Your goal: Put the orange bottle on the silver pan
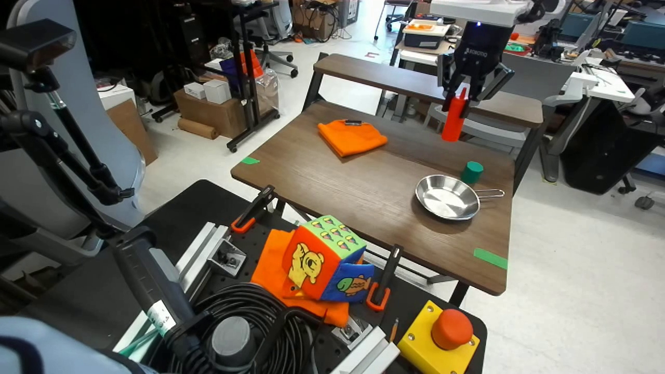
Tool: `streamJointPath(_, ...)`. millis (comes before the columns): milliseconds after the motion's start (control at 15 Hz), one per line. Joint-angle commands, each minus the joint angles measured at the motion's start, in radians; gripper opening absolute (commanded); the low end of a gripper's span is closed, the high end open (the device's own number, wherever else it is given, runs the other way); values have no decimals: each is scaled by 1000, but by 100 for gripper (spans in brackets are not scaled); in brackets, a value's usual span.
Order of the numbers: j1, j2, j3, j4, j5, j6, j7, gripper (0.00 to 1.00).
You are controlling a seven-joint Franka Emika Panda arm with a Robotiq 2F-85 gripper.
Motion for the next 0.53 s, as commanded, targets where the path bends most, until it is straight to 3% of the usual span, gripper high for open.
streamJointPath(0, -16, -91, -28, -177, 45, 106, 64, 13)
streamJointPath(467, -49, -67, -62, -280, 111, 181, 136, 13)
